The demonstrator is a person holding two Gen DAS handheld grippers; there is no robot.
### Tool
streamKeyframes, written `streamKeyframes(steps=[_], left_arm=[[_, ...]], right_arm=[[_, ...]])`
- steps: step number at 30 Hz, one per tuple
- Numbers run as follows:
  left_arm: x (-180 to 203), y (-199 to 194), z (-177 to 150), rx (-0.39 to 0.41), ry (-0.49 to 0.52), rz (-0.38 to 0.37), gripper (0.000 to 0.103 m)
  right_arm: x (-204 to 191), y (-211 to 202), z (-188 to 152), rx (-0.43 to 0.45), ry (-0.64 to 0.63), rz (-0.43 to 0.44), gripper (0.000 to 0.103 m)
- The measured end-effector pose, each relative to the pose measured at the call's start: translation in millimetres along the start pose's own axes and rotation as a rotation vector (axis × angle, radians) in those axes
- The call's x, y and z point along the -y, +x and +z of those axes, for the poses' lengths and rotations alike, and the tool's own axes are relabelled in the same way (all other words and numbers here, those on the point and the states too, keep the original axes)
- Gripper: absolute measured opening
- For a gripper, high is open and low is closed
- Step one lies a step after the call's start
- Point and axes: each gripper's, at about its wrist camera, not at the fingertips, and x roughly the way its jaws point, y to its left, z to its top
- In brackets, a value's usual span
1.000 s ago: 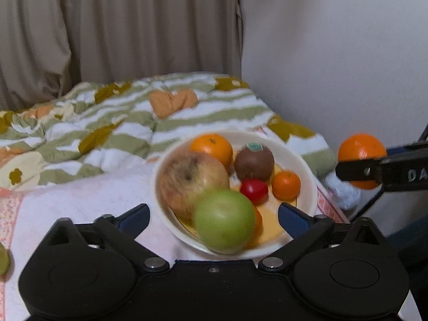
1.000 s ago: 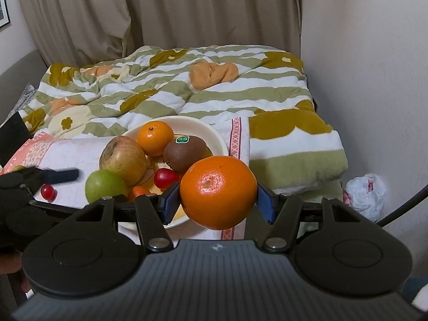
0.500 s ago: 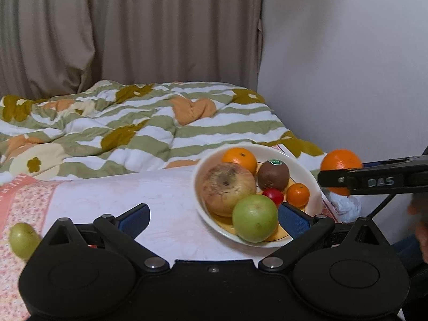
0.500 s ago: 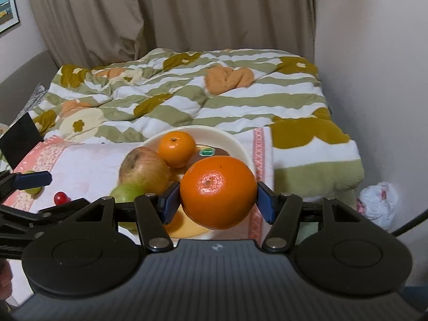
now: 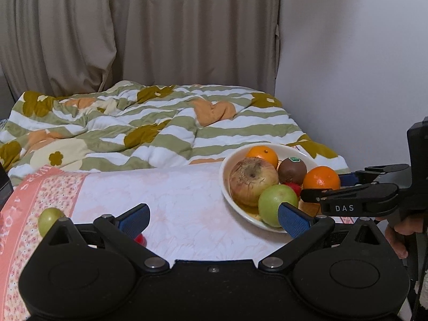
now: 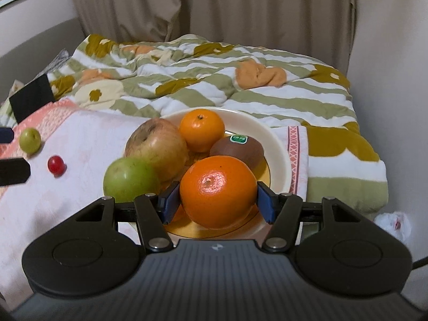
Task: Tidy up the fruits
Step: 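Carry the green apple and orange into the white bowl and release both, then withdraw both tools toward the last green apple and red tomato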
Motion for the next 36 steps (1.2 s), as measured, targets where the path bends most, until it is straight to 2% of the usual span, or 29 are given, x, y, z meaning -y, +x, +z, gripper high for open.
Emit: streamKeyframes(steps=[4,6,8,11,21,28,36], left_arm=[[0.3,-2.9,-3.4,-0.002,-0.003,0.008,0.103],[0.2,-5.1,-4.8,-0.003,-0.003,0.008,0.103],[0.6,-8.7,-6.5,-0.003,-0.001,0.008,0.103],[2.4,-14.9,-7.7,0.003,0.001,0.010,0.103],[7.5,-45.5,-7.0,0.055,-0.009,0.015,0.103],[8.5,-82.8,-6.8,0.114,-0.033,0.026,0.103],[-4.9,-126.6,-4.4,0.167,-0.054,0.117,0.103]], right_arm=[[-2.8,2.4,-3.5,0.002,-0.039,0.011,0.076],[-5.0,0.8,-6.0,0.007,-0.055,0.001,0.086],[-6.7,-7.5,-8.9,0.041,-0.072,-0.005,0.103],[-4.3,-19.7,-9.8,0.074,-0.054,-0.003,0.103],[-8.6,-57.7,-10.8,0.100,-0.035,-0.031,0.103],[-20.9,-98.4,-6.2,0.123,-0.023,-0.045,0.103],[-44.0,-138.4,6.2,0.134,-0.019,-0.044,0.103]])
